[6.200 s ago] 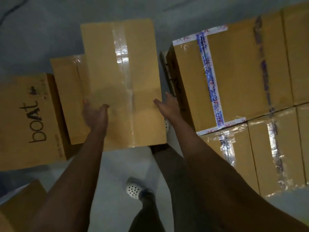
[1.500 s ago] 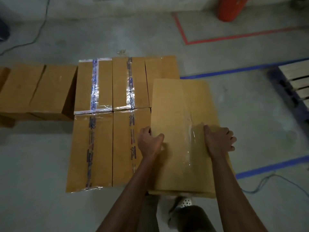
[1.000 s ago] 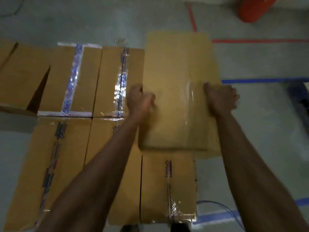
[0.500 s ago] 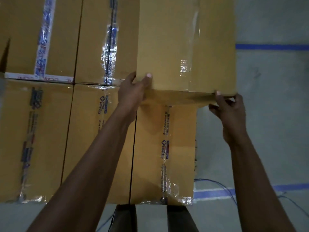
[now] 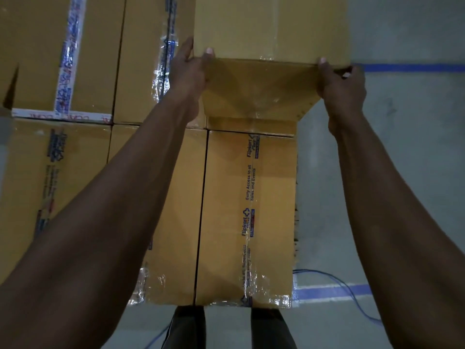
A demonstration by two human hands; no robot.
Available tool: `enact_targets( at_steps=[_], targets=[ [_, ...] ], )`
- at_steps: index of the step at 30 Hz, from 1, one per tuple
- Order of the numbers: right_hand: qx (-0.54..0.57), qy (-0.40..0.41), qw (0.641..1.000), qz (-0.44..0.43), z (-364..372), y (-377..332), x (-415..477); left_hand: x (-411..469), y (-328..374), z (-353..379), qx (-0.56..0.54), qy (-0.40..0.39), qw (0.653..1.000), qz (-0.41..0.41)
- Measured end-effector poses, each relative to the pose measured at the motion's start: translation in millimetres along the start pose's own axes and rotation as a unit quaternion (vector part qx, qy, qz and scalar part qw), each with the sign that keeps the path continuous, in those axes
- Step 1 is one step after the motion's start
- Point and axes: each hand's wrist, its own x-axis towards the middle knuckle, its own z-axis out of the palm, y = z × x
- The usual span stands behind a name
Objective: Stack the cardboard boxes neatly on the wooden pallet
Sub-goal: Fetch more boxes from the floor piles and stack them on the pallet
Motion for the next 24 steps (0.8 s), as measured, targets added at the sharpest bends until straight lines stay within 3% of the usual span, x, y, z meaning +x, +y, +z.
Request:
enact_targets(
  at_steps=[8,24],
  targets=[
    [0.003,0.01,0.999,0.032,-10,29,-22,-10,-34,-8,0.008,-0.019,1.0,0.015],
    [0.001,0.018,1.0,0.011,-8,41,-38,-21,-52,-15,0.006,-0.028,0.999,0.028]
  ],
)
